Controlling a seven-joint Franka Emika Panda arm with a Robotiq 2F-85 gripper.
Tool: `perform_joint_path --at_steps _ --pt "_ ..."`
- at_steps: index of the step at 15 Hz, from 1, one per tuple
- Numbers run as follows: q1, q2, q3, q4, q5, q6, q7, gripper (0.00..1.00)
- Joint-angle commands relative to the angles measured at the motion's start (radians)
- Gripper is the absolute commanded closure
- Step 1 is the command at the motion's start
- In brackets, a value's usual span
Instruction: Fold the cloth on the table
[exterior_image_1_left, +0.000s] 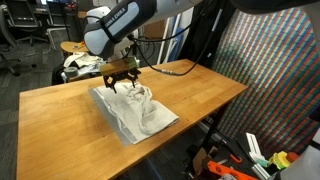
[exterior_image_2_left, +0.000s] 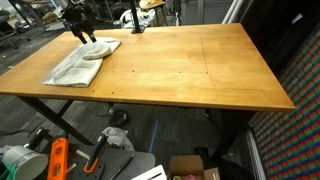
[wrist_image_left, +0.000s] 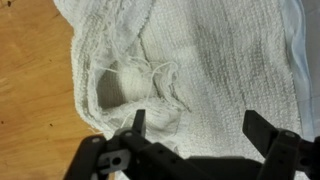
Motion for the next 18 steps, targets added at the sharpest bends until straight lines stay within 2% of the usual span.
perform_joint_path --at_steps 1,4,8,15,17,18 --pt "0.022 0.067 -0.027 0.128 -0.018 -0.065 0.049 0.0" --pt "0.011 0.093 -0.03 0.18 -0.01 -0.114 0.045 0.0" --pt "-0.014 0.1 -0.045 0.193 -0.01 -0.145 0.031 0.0" --pt "-0.021 0.122 -0.067 0.197 -0.029 -0.141 0.046 0.0" --pt "-0.014 0.132 -0.074 0.198 -0.044 -0.14 0.05 0.27" --pt "-0.013 0.136 -0.076 0.197 -0.051 -0.137 0.052 0.34"
